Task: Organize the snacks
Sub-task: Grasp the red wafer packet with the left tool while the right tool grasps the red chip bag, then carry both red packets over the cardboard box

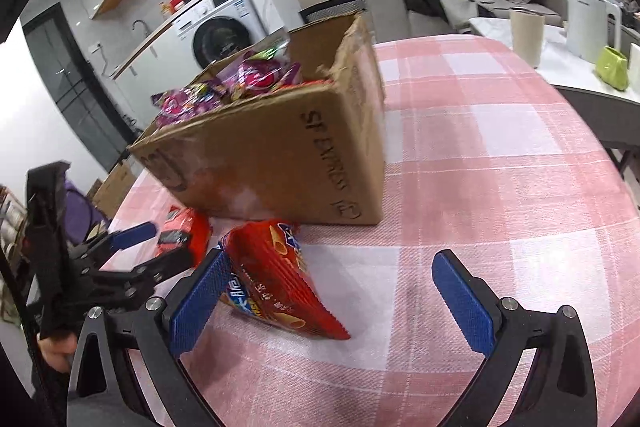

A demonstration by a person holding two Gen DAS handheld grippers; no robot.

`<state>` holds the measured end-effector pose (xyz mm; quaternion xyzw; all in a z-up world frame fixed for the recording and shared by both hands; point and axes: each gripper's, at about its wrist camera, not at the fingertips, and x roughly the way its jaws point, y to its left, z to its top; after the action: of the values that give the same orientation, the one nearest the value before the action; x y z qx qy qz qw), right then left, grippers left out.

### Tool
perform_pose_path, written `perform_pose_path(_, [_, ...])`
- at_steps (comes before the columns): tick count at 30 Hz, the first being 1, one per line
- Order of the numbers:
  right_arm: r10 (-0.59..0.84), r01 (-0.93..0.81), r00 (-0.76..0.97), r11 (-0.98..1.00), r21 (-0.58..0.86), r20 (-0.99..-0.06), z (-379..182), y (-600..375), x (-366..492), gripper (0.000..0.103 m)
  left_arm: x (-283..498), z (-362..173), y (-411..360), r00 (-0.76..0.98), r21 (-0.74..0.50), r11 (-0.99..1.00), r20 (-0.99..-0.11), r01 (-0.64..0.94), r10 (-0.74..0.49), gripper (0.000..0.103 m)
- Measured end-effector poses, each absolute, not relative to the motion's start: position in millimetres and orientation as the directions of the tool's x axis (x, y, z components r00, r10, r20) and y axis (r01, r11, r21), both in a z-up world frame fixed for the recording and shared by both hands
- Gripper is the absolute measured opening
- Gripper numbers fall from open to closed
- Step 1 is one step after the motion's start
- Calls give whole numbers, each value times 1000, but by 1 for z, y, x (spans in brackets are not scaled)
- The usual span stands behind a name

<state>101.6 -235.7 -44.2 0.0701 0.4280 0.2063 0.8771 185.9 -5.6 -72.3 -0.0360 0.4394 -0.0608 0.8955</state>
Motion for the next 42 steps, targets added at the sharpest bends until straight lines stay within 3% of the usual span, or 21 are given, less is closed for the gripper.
perform_pose_path(1, [427, -310, 542, 902, 301, -723, -45, -234, 101, 102, 187, -73, -7, 602, -124, 988, -784, 87, -151, 74])
perform_pose_path(4, [440, -337, 523, 893, 297, -730, -47, -227, 99, 102, 188, -75, -12, 607, -99, 990, -782, 103, -142, 62])
perform_pose_path(10, [456, -387, 482, 877, 284, -748, -52, -212, 96, 102, 187, -75, -8, 618, -106, 987, -770, 122, -159, 54])
perform_pose_path(17, [441, -415, 461, 874, 252, -770, -57, -196, 100, 100, 182, -73, -5, 622, -113, 985, -765, 131, -170, 52])
perform_pose_path(26, [465, -477, 437, 845, 240, -770, -59, -186, 102, 71, 159, -70, -3, 624, -125, 983, -760, 132, -181, 52])
perform_pose_path(31, [491, -486, 431, 833, 263, -757, -58, -188, 99, 48, 154, -69, 3, 632, -137, 983, -753, 122, -183, 51])
perform_pose_path(42, [519, -480, 458, 828, 290, -721, -48, -208, 99, 44, 143, -61, 7, 660, -150, 980, -725, 128, -197, 51])
